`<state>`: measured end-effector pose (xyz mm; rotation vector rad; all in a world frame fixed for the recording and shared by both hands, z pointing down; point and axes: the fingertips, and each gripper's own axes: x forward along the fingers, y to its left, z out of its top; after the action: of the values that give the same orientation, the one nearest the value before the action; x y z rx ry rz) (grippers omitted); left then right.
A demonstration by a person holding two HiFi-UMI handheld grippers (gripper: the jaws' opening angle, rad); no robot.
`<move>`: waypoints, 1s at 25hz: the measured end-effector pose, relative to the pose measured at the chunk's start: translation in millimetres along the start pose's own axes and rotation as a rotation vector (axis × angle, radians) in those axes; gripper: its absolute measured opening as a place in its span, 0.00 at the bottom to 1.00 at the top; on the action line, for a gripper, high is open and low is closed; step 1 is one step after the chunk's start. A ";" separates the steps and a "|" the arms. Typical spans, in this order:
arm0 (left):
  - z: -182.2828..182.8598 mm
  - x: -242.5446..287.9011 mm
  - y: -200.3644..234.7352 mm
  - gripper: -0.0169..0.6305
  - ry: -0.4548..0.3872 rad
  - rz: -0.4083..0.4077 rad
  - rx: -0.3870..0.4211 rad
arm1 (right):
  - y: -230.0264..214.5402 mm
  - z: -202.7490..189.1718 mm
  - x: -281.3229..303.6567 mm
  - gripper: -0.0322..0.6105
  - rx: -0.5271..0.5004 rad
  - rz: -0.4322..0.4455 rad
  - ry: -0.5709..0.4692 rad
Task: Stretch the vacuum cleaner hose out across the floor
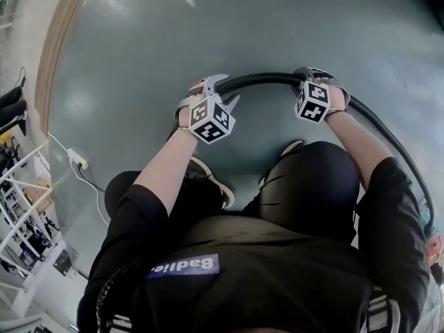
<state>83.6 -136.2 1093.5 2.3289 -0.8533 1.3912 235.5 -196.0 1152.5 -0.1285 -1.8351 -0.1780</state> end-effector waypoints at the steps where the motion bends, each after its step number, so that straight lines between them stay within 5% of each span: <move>1: -2.3 2.9 3.8 0.38 0.011 0.019 0.006 | -7.3 1.2 -10.0 0.30 0.006 -0.018 -0.006; 11: -53.6 51.4 -5.8 0.45 0.222 0.039 -0.017 | -50.0 8.2 -86.6 0.30 0.060 -0.125 -0.076; 13: -61.1 51.7 0.9 0.31 0.253 0.060 -0.042 | -48.3 5.0 -87.7 0.30 0.049 -0.120 -0.075; 18: -46.5 29.4 24.5 0.28 0.271 0.076 0.009 | -32.7 -3.6 -68.1 0.30 0.025 -0.096 -0.067; 25: 24.5 -9.6 75.0 0.28 0.274 0.100 0.188 | -58.4 111.2 -77.2 0.38 -0.145 -0.129 -0.262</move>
<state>50.5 -204.4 1069.6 2.1780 -0.7960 1.8531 140.4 -232.0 1045.7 -0.1400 -2.0926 -0.4014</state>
